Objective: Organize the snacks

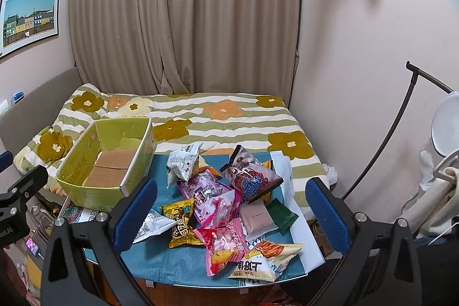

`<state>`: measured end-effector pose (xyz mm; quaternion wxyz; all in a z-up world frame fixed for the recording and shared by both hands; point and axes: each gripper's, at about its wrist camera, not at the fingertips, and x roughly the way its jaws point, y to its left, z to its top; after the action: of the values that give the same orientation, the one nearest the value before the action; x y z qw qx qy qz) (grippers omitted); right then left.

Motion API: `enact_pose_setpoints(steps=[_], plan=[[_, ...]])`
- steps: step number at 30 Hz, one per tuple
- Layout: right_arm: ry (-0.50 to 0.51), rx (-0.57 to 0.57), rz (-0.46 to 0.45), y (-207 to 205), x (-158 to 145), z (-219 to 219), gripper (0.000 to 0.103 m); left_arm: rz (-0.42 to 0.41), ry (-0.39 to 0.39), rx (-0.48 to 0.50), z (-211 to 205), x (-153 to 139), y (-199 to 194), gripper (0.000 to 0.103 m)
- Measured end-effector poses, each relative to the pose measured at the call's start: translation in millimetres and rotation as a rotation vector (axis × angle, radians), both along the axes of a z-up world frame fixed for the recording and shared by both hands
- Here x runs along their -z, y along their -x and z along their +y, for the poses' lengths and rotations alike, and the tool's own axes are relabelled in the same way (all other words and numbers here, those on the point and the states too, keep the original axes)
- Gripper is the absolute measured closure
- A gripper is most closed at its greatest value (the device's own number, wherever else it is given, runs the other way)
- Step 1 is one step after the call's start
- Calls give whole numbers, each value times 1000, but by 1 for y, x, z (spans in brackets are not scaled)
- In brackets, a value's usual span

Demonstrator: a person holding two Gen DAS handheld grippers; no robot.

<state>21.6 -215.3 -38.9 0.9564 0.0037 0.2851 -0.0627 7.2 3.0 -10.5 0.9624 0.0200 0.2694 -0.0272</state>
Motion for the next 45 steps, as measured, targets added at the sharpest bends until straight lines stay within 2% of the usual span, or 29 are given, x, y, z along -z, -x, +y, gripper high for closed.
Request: enact_pose_setpoints(steps=[45], plan=[[-1,3,4,-3,2,0,0,10,-2,6,-5,2,-1,0]])
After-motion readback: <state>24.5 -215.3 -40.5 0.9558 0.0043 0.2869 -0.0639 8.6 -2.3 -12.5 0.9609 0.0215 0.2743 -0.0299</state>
